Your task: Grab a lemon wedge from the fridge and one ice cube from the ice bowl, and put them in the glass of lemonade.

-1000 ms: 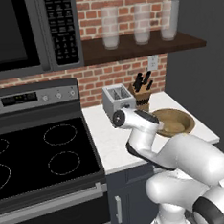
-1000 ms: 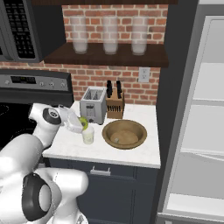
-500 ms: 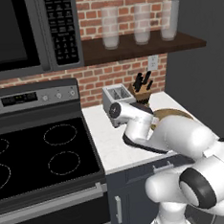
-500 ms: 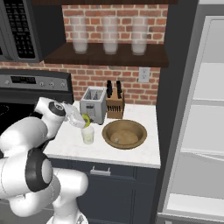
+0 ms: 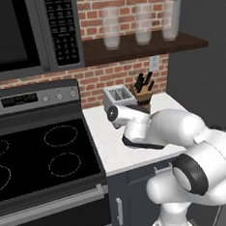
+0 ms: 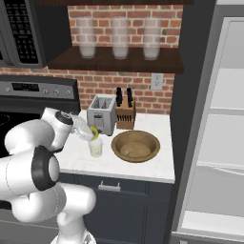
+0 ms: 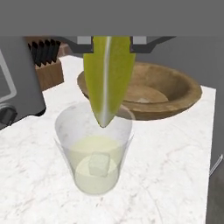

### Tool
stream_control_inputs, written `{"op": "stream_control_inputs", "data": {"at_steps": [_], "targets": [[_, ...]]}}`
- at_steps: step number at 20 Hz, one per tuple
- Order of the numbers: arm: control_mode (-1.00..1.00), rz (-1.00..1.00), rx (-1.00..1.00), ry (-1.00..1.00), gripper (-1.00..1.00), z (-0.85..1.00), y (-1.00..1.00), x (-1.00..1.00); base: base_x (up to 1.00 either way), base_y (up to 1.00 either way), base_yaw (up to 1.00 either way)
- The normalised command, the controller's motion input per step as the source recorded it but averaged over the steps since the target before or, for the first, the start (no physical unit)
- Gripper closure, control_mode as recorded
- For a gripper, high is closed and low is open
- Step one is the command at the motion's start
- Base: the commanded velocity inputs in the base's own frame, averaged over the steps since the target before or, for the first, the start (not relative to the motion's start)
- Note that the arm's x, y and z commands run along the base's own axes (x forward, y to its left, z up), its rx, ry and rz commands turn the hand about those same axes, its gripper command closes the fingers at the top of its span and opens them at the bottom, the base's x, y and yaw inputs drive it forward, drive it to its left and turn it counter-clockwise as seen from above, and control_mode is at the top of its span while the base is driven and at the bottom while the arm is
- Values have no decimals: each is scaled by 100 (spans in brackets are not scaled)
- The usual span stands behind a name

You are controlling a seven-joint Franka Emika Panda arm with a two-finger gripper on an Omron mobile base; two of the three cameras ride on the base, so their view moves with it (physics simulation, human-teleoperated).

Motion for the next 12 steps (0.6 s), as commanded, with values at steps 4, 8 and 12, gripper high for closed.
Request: {"op": "stream_control_inputs", "data": {"at_steps": [4,8,12], "targets": [[-100,-1,0,0,100,-16,0,8,0,0,0],[-100,0,0,0,100,-13,0,6,0,0,0],[-100,0,0,0,100,-14,0,11,0,0,0]]}}
